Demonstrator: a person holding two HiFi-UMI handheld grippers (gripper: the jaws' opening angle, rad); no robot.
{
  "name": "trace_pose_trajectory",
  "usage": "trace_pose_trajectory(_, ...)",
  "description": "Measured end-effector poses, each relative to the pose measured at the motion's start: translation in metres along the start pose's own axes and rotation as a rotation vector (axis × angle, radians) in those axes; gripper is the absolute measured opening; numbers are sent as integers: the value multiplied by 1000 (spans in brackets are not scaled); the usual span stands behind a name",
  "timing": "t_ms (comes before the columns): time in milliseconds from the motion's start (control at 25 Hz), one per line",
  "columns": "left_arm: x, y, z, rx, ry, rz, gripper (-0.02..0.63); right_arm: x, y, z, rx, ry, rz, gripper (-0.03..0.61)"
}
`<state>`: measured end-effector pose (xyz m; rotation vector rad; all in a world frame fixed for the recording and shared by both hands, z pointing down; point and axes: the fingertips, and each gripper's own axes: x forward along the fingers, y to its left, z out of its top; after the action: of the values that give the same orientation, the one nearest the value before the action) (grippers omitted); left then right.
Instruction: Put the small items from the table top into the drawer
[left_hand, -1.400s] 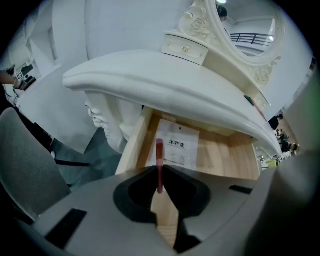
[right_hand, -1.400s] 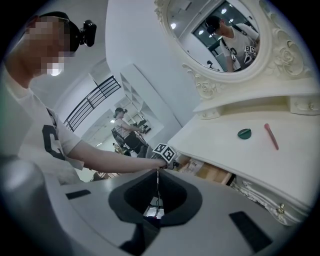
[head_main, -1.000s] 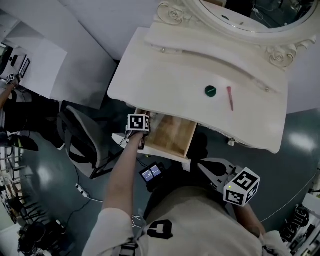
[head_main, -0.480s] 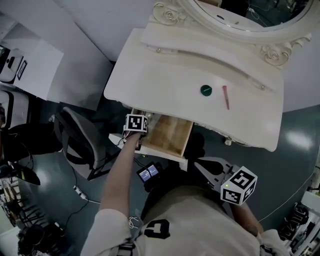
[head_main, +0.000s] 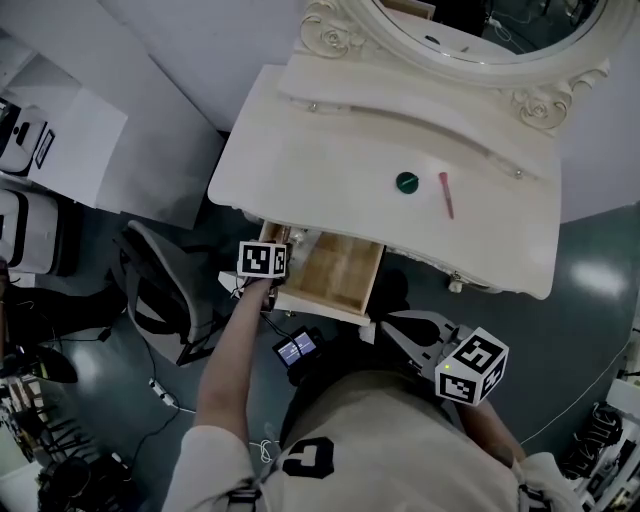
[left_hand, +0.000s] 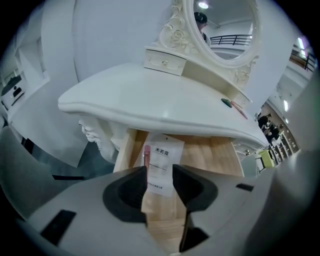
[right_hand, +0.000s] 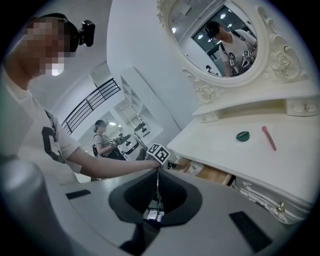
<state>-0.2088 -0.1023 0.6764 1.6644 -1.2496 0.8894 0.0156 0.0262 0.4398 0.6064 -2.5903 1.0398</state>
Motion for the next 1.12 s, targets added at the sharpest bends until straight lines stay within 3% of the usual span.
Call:
trace_pose_trajectory(600, -47, -19, 11, 5, -143, -44, 206, -5, 9, 2, -33, -22, -31, 29)
trace_pose_trajectory(840, -81, -31, 23, 75, -223, -56, 206, -4, 14, 2, -52, -27, -34, 29)
trace_pose_trajectory(1120, -121, -65, 38, 137, -331, -138, 206, -4, 18, 0, -74, -41, -73, 29)
